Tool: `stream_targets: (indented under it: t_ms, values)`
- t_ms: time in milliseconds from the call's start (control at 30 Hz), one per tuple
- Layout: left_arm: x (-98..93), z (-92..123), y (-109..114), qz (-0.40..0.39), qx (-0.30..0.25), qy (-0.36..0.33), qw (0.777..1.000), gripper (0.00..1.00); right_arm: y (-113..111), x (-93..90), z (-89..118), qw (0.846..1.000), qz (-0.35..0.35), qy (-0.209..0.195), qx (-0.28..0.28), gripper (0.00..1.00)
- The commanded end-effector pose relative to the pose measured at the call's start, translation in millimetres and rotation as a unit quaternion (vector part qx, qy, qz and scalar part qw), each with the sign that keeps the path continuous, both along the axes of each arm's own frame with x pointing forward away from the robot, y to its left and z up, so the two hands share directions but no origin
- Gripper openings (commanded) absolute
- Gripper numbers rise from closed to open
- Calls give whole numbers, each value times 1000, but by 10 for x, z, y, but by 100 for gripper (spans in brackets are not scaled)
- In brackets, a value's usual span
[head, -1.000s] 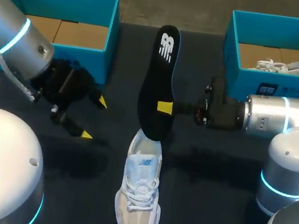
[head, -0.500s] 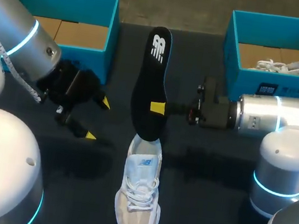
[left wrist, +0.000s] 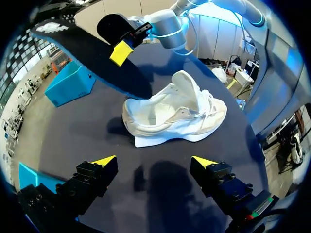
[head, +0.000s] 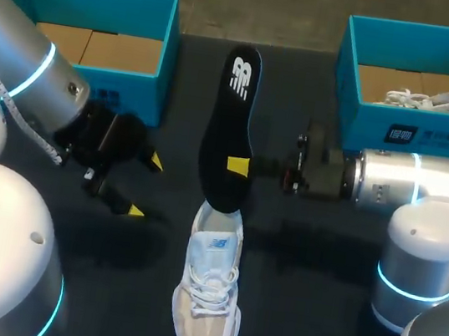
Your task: Take the shoe out of the shoebox, open the shoe tongue, remove and reinsert the insole, then place the shoe into the shoebox
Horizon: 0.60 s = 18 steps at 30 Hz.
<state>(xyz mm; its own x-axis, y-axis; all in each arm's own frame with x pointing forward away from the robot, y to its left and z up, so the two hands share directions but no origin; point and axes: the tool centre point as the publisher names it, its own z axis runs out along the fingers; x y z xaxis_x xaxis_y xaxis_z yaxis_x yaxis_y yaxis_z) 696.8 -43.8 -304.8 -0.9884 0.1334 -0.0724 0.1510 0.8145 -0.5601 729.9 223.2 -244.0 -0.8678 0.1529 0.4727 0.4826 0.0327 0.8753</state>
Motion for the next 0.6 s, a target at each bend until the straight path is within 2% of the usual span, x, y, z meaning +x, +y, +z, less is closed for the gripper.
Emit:
stream_targets:
  t_ms: [33, 467, 600]
  values:
    - [29, -41, 9, -3, -10, 7, 1000, 100, 28, 29, -106, 1000, -3, 2, 1, 0]
    - [36, -3, 9, -6, -10, 6, 1000, 100, 28, 29, -106, 1000, -3, 2, 1, 0]
    - [37, -120, -57, -6, 0, 19, 1000, 100, 25, -1, -168, 1000, -3, -5, 7, 0]
